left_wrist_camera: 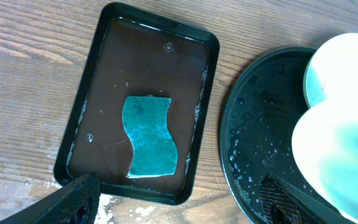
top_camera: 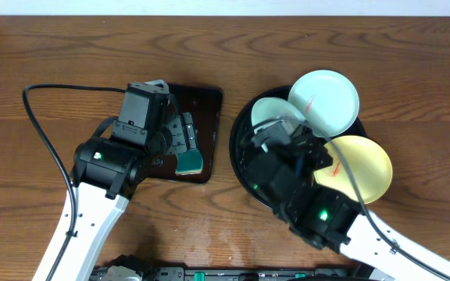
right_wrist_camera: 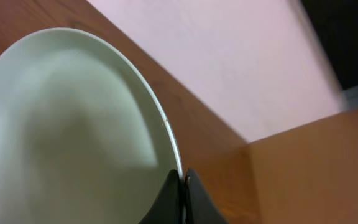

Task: Clean dirty plates on tray and stack at the side
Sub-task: 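Lift the pale green plate with the right gripper and carry it right, then set the pale green plate down on the table at the right side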

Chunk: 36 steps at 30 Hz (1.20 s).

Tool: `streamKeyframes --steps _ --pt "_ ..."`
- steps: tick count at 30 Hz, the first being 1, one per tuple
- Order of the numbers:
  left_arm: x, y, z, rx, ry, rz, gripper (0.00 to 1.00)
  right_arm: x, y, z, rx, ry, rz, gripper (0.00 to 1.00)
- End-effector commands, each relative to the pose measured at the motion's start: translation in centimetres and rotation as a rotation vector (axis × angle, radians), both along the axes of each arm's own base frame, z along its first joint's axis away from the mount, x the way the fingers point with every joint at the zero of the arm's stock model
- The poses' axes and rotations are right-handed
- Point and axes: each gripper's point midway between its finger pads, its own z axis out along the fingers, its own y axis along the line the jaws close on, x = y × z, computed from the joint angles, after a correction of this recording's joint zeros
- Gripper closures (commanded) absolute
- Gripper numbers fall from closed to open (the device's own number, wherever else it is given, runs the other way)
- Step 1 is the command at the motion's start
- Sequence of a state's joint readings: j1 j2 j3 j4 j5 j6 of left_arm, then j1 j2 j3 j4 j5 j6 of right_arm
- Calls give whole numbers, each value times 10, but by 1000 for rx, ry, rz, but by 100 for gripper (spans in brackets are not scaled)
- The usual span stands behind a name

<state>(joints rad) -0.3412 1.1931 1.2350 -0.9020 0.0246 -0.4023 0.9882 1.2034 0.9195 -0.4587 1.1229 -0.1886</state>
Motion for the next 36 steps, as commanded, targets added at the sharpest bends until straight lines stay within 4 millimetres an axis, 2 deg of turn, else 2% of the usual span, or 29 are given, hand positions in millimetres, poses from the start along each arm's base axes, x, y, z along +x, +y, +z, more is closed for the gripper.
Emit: streamKeyframes --steps 1,14,17,22,25,27,30,32,33,34,36 --pt "1 0 5 -4 -11 -8 17 -7 -9 23 -111 -76 -54 99" --pt "1 0 5 -4 -11 -8 17 -8 -9 25 -109 -84 -62 99" --pt "1 0 5 -4 -11 -8 17 -4 -13 21 -14 -96 -93 99" --pt "1 0 5 -3 -12 -8 17 7 -29 -21 311 41 -166 99" --pt "1 0 5 -4 -12 -8 17 13 -30 -54 533 222 -185 99" --pt "1 0 5 -3 -12 -8 17 19 -31 -67 667 324 -184 99" --pt "1 0 5 -4 -11 -8 17 34 -51 -65 925 423 -182 99" --pt "1 0 5 -4 -11 -8 17 42 -73 -57 1066 430 -194 99" --pt "1 0 5 -4 -11 -8 17 45 -90 -54 1134 419 -224 99" --pt "1 0 5 -3 -12 -8 17 49 -131 -53 1229 373 -320 99" --pt "1 0 5 -4 -12 -8 17 49 -174 -57 1293 313 -443 99"
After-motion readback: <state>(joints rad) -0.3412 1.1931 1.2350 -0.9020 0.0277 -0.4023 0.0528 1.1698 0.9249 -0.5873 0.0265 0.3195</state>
